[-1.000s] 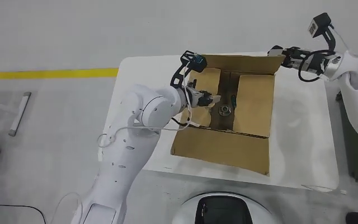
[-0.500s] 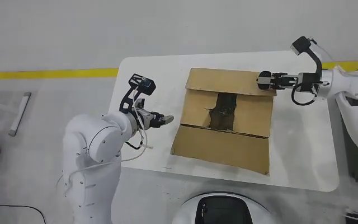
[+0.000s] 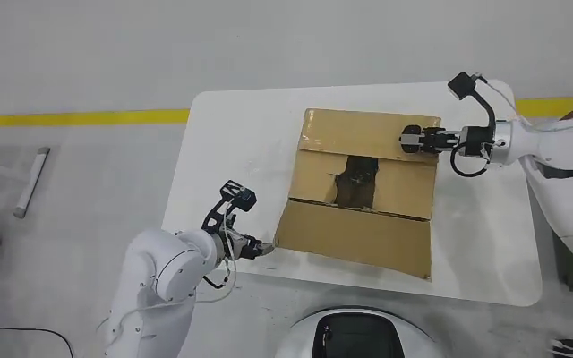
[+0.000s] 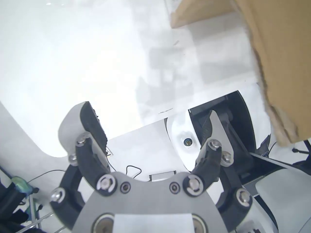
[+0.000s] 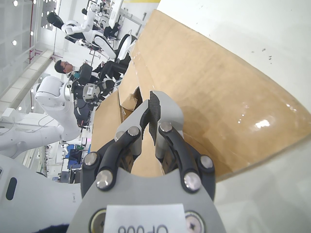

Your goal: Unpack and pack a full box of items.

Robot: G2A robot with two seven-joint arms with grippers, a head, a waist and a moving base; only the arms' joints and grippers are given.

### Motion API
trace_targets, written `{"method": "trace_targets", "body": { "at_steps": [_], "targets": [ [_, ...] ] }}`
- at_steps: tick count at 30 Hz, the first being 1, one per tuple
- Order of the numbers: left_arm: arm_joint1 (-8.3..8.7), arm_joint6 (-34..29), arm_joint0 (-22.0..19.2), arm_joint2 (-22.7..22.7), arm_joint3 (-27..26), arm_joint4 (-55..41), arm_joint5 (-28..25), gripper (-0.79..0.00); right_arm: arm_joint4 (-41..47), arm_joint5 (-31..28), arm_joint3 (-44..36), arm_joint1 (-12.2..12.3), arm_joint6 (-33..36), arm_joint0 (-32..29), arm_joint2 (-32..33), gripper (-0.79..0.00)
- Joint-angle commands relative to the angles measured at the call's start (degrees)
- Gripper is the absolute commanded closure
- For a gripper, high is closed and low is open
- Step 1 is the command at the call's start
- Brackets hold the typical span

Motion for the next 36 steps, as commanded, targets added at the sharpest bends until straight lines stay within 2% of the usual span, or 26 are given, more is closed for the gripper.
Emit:
{"method": "trace_targets", "body": {
  "at_steps": [1,8,12,21,24,33,36],
  "targets": [
    [0.34,0.00,-2.05,2.29,0.41,-2.33,0.35,-0.785,-0.29,0.19,-0.16,0.06,-0.39,0.15,-0.09,0.000],
    [0.17,0.33,-10.98,8.91,2.32,-7.81,3.26,-0.785,-1.71,0.48,-0.78,0.52,-0.99,0.41,0.38,0.000],
    [-0.37,3.74,-15.05,10.85,3.85,-8.90,4.76,-0.785,-1.69,0.70,-0.93,0.85,-0.79,0.47,1.00,0.000],
    [-1.49,13.22,-22.42,14.88,11.15,-7.12,5.64,-0.785,-3.18,-0.03,-4.63,2.15,-1.44,-0.02,5.03,0.000],
    [-2.06,15.98,-24.71,16.95,14.11,-5.99,6.90,-0.785,-8.62,0.06,-8.42,2.87,-4.34,-0.97,7.39,0.000],
    [-3.91,20.86,-30.54,23.35,22.30,-3.76,7.16,-0.785,-10.41,0.05,-9.51,3.04,-4.71,-1.39,7.73,0.000],
    [-4.39,21.35,-31.85,24.79,23.92,-3.22,6.95,-0.785,-11.61,-1.76,-12.33,3.16,-8.23,-3.53,8.28,0.000]
  ]
}}
